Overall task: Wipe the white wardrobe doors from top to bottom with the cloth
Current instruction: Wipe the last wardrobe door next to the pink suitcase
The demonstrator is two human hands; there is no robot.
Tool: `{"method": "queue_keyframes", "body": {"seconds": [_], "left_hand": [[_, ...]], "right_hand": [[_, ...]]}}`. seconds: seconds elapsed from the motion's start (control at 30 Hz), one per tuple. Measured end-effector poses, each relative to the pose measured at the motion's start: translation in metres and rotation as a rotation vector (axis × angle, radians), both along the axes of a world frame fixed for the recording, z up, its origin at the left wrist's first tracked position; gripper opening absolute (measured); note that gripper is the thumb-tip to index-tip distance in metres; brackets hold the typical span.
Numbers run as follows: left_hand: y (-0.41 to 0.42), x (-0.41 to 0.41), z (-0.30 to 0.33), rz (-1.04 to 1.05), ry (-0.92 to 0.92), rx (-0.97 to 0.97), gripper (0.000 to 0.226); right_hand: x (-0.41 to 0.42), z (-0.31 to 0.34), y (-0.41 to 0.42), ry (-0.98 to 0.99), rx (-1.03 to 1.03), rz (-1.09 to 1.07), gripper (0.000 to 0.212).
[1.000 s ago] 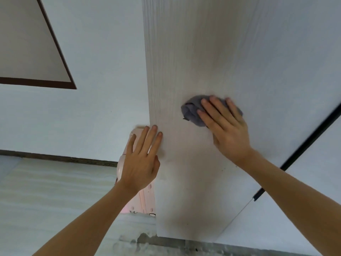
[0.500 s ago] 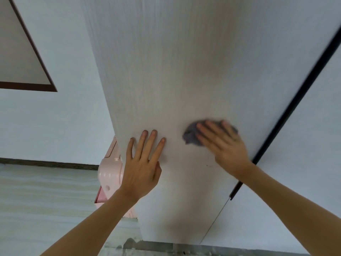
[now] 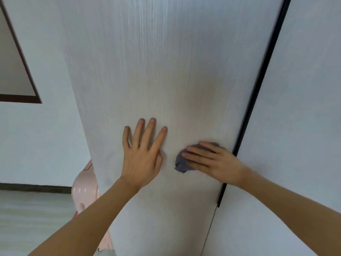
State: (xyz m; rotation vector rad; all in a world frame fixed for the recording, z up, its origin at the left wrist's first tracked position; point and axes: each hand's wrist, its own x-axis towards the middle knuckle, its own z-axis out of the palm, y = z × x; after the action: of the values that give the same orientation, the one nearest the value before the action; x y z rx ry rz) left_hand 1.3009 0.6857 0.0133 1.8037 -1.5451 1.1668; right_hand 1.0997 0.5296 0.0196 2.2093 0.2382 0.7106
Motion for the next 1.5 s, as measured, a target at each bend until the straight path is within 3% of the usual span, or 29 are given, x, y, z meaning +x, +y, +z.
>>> {"method": "queue_keyframes", "body": {"seconds": [0.17, 0.3, 0.37, 0.47, 0.57, 0.7, 0.8, 0.9, 0.97, 1.1, 1.13, 1.2, 1.27, 1.37, 1.43, 1.5], "left_hand": [[-0.011, 0.003, 0.011, 0.012, -0.052, -0.076, 0.049], [-0.014, 0.006, 0.011, 0.018, -0.082, -0.112, 0.048], [-0.017, 0.007, 0.012, 0.022, -0.073, -0.131, 0.049], [-0.02, 0.004, 0.003, 0.02, -0.041, -0.154, 0.051], [-0.023, 0.002, -0.002, 0.017, -0.037, -0.17, 0.052], [-0.03, 0.003, 0.0, 0.017, -0.038, -0.191, 0.055], [-0.031, 0.007, -0.005, 0.032, -0.073, -0.193, 0.057], [-0.033, 0.008, -0.01, 0.037, -0.091, -0.183, 0.06], [-0.031, 0.009, -0.015, 0.032, -0.091, -0.164, 0.06], [-0.006, 0.025, 0.0, 0.005, -0.258, -0.049, 0.054], [0.003, 0.032, 0.006, 0.024, -0.324, -0.025, 0.052], [0.023, 0.046, 0.016, 0.073, -0.38, -0.007, 0.05], [0.042, 0.057, 0.02, 0.115, -0.292, 0.015, 0.062], [0.061, 0.078, 0.012, 0.167, -0.091, 0.021, 0.084], [0.07, 0.089, 0.004, 0.178, 0.039, -0.024, 0.076], [0.074, 0.1, -0.003, 0.148, 0.254, -0.12, 0.06]], "right_hand": [[-0.003, 0.117, -0.011, -0.568, -0.131, -0.123, 0.033], [0.006, 0.103, -0.005, -0.792, 0.005, -0.156, 0.034], [0.004, 0.053, -0.005, -0.776, 0.034, -0.135, 0.031], [-0.014, -0.067, -0.001, -0.555, -0.004, -0.129, 0.032], [-0.032, -0.133, 0.006, -0.377, -0.059, -0.13, 0.051], [-0.02, -0.061, -0.001, -0.522, -0.113, -0.123, 0.033], [-0.006, 0.014, 0.004, -0.717, 0.014, -0.178, 0.044], [0.01, 0.026, 0.009, -0.87, 0.143, -0.208, 0.048], [0.024, -0.006, 0.013, -0.823, 0.103, -0.187, 0.049], [0.03, -0.053, 0.021, -0.312, -0.237, -0.125, 0.039], [0.03, -0.042, 0.021, -0.316, -0.262, -0.143, 0.039], [0.039, -0.009, 0.022, -0.558, -0.177, -0.218, 0.047], [0.058, 0.026, 0.029, -0.844, 0.047, -0.268, 0.053], [0.106, 0.042, 0.05, -0.93, 0.307, -0.185, 0.057], [0.137, 0.018, 0.062, -0.749, 0.176, -0.097, 0.052], [0.16, -0.021, 0.076, -0.399, -0.036, -0.019, 0.045]]}}
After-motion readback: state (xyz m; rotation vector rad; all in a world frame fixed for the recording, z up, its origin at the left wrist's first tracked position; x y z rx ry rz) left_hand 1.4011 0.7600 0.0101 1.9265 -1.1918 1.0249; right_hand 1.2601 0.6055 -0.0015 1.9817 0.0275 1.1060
